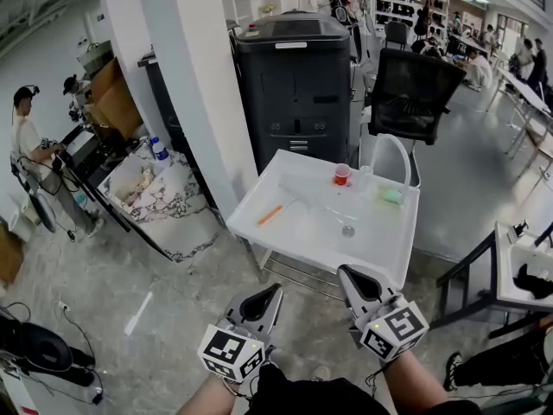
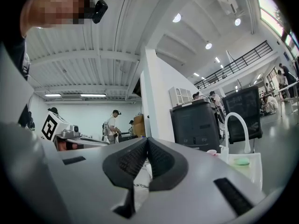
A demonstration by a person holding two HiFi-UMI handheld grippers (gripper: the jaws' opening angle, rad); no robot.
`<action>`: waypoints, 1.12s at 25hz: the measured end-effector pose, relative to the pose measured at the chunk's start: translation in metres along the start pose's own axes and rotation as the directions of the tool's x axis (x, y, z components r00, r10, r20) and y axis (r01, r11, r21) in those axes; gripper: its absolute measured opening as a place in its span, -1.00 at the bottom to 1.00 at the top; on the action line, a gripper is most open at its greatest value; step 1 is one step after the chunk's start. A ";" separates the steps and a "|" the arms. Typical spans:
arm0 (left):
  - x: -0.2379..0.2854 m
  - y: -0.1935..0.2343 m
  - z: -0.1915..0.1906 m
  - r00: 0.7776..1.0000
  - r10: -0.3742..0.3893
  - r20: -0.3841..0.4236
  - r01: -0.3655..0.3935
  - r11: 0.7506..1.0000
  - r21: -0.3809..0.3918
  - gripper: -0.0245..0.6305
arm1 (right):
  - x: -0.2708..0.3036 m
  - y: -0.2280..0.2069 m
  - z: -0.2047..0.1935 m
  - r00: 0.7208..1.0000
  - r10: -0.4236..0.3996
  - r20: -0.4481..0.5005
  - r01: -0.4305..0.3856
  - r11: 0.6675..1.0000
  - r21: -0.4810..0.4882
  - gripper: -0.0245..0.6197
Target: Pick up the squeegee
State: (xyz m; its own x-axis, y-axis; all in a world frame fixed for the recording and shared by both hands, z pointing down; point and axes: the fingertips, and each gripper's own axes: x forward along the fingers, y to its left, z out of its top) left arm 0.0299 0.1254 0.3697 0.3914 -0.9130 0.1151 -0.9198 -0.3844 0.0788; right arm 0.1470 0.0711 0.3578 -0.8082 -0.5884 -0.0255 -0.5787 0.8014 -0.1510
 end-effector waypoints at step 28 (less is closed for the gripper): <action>0.028 0.204 0.002 0.992 -0.123 -0.013 0.122 0.991 -0.061 -0.87 | 0.189 0.013 -0.012 0.987 -0.159 -0.040 0.159 0.987 -0.008 -0.87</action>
State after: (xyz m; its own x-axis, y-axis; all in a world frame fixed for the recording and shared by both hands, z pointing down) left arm -0.1471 0.0213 0.3870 0.5017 -0.8570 0.1179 -0.8619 -0.4835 0.1528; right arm -0.0150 -0.0286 0.3629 -0.7098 -0.7034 0.0385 -0.7004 0.6988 -0.1454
